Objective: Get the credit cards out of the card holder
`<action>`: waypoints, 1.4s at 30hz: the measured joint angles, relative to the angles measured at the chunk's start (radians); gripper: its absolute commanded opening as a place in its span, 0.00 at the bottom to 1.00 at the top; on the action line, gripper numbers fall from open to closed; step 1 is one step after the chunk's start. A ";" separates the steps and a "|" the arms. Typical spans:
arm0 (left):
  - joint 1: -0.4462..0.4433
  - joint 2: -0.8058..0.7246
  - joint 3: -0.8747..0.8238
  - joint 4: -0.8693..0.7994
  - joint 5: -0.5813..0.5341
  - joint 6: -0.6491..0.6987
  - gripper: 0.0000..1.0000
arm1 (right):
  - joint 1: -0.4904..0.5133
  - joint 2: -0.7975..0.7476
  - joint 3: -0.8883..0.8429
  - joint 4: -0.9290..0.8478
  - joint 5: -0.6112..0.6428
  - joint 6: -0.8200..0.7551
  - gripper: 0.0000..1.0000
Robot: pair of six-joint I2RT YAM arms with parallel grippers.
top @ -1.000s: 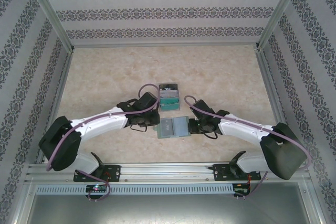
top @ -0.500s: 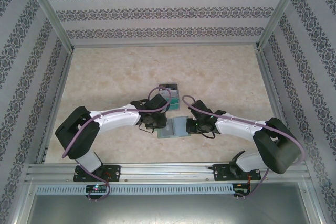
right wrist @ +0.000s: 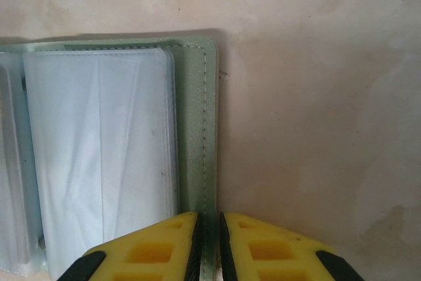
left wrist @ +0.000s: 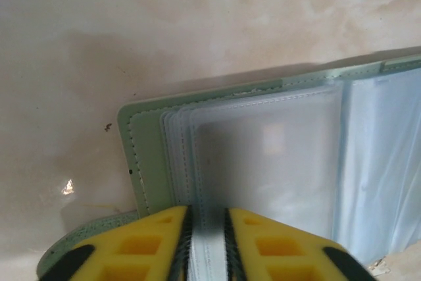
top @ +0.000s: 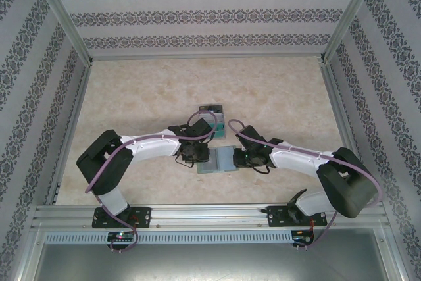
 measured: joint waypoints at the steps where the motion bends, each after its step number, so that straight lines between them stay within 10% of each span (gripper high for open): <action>1: 0.000 0.000 0.000 -0.002 0.000 0.000 0.27 | 0.000 0.000 0.000 0.000 0.000 0.000 0.17; 36: 0.000 -0.044 -0.047 0.114 0.103 0.032 0.35 | 0.015 0.015 0.013 -0.009 0.018 0.018 0.18; 42: -0.001 -0.044 -0.047 0.129 0.120 0.047 0.59 | 0.015 0.017 0.016 -0.011 0.018 0.018 0.19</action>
